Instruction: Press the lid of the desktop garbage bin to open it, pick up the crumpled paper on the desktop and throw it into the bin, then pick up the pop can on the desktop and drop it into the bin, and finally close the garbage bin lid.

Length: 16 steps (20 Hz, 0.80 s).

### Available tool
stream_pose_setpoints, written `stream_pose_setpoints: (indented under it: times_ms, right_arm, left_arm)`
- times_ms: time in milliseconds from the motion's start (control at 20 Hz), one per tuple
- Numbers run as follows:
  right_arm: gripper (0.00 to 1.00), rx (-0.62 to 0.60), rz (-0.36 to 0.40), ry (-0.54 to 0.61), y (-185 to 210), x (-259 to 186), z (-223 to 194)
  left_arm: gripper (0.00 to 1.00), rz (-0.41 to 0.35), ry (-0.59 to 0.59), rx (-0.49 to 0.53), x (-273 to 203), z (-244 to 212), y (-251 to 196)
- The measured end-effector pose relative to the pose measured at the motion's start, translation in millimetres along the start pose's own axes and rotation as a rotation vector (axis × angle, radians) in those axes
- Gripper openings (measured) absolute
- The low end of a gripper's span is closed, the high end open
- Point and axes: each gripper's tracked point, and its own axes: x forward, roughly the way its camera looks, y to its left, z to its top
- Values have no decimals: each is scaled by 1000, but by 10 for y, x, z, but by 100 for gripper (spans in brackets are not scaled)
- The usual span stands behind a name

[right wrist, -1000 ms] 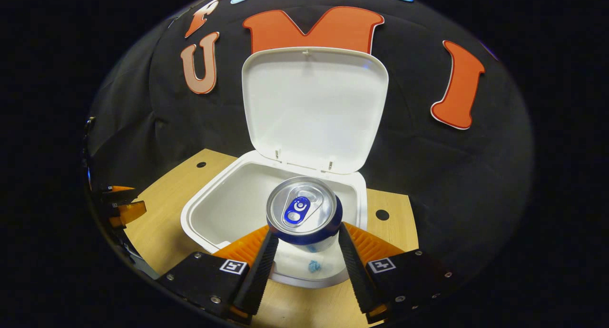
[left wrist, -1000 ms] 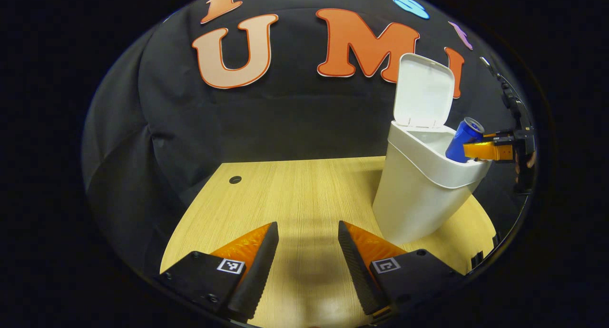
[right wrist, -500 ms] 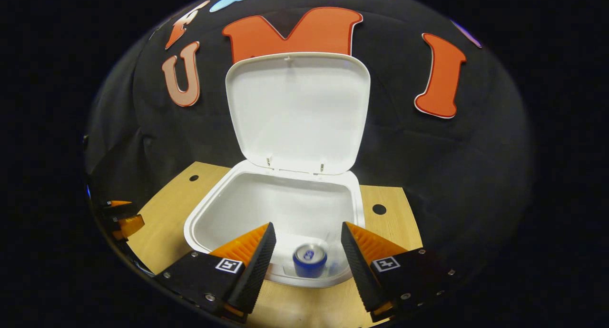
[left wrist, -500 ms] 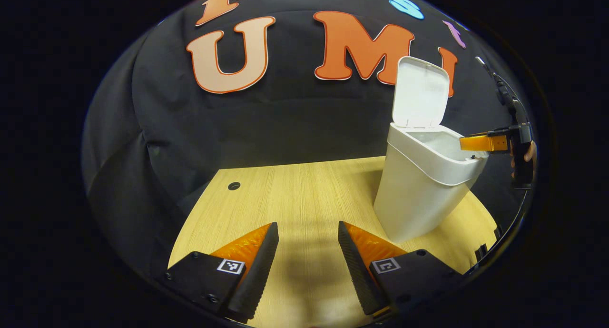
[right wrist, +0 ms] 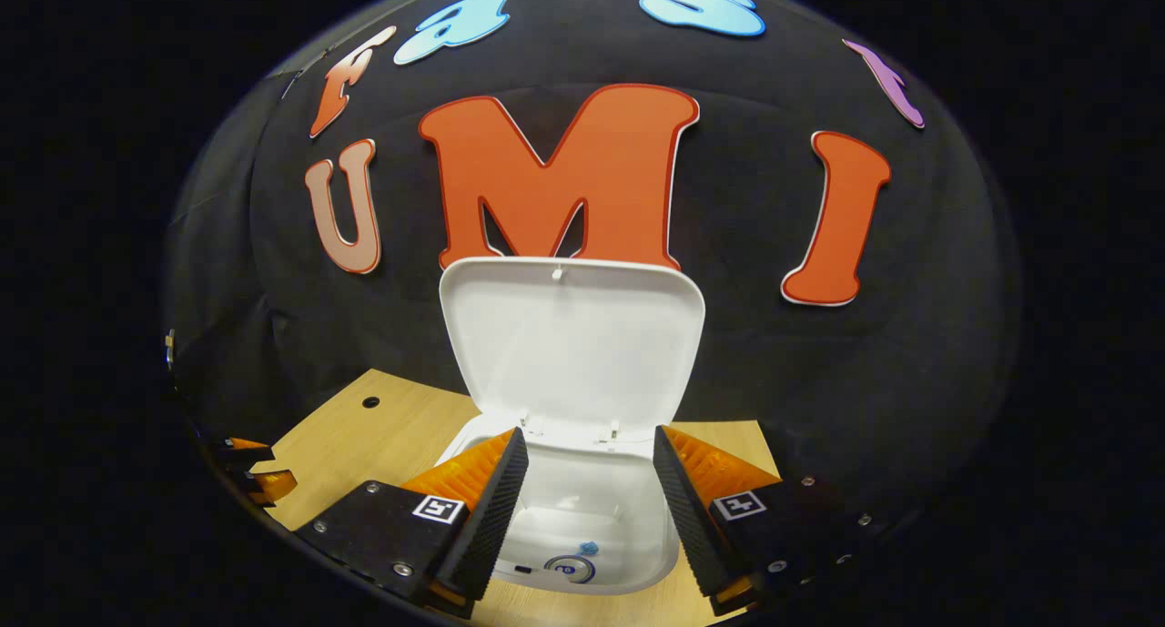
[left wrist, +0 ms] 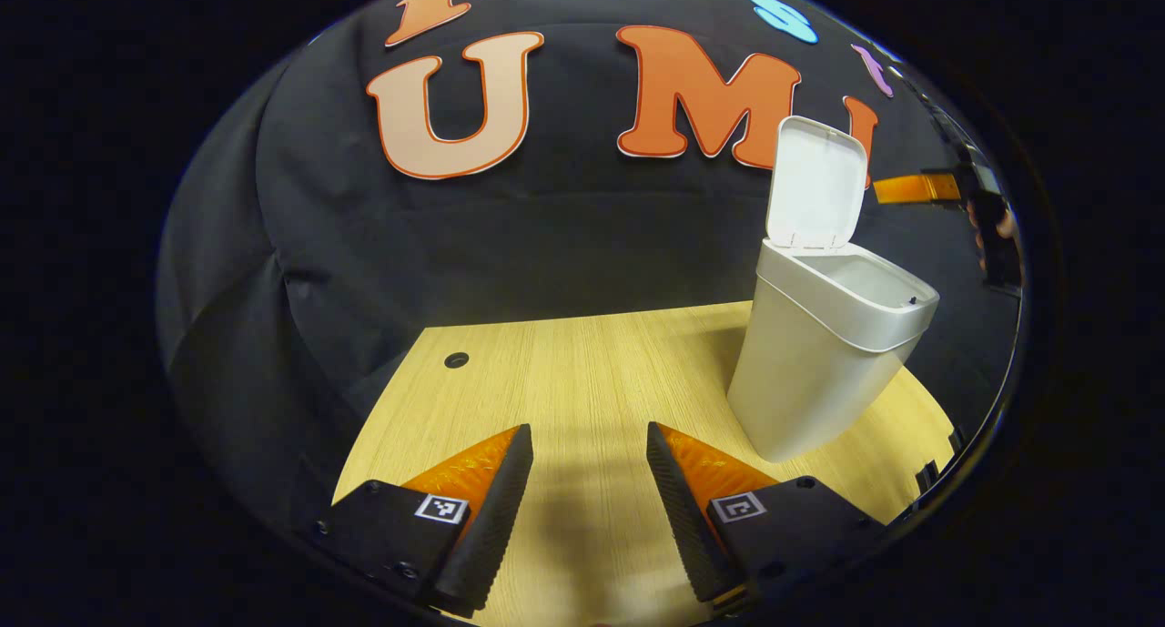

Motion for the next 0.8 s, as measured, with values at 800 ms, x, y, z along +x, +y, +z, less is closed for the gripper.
stream_pose_setpoints:
  times_ms: [800]
  right_arm:
    - [84, 67, -7, -54, 58, 637, 967]
  left_arm:
    - [82, 19, 30, -36, 82, -91, 212]
